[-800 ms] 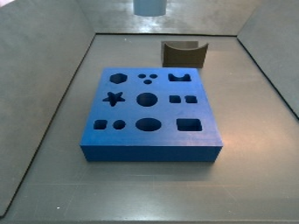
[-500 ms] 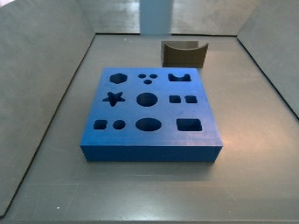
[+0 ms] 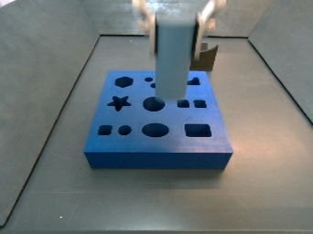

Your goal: Insert the oval object.

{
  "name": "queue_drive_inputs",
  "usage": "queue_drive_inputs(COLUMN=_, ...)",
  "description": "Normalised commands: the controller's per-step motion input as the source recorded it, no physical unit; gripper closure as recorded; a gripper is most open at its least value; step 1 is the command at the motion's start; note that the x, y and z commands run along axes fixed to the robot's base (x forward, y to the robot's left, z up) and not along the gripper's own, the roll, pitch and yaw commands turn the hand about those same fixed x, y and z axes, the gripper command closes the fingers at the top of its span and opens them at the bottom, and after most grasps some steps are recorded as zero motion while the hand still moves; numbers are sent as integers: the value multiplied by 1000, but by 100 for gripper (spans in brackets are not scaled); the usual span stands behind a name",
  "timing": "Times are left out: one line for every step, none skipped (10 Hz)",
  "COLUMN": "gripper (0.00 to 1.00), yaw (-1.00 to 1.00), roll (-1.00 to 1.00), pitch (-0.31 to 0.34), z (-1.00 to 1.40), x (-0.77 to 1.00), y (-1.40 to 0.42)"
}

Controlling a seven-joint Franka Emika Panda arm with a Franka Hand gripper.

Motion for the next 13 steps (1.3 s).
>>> queue_drive_inputs(gripper=100, yaw=-140, roll=304, pitch=0, z=-743, x=-80, y=-289)
queue_drive_inputs(gripper=100, yaw=-303, roll=246, pitch=69, z=-534, x=-97, y=0)
queue_drive_inputs(gripper=100, yaw=-257, roll=360, pitch=27, z=-340, x=-366, y=0)
queue_drive_inputs(gripper=100, yaw=-220, roll=293, pitch=84, z=-351, x=-271, y=31)
queue_drive_inputs(gripper=100, yaw=-134, roll=186, pitch=57, z=-343, x=-71, y=100)
queue_drive_inputs(gripper=100, yaw=-51, roll=144, pitch=81, z=-266, x=0, y=171)
queue_drive_inputs(gripper=100, yaw=0, roll=103, pitch=60, z=-311, x=37, y=111)
queue_drive_inputs(gripper=100, yaw=-11, roll=-10, pitch=49, z=-380, x=286, y=9)
queue_drive_inputs(gripper=100, yaw=-37, roll=-124, pitch=0, z=-406, x=157, y=0)
queue_drive_inputs(gripper=100, yaw=-69, roll=-209, pitch=0, z=-394, x=109, y=0)
queue_drive_inputs(gripper=100, yaw=-91, roll=-231, pitch=0, z=-389, x=166, y=-3)
queue_drive_inputs(gripper=100, yaw=-89, roll=-117, pitch=-4, z=-380, x=129, y=0)
queue_drive_inputs(gripper=100, yaw=-49, roll=-104, pitch=-86, z=-389, x=0, y=0)
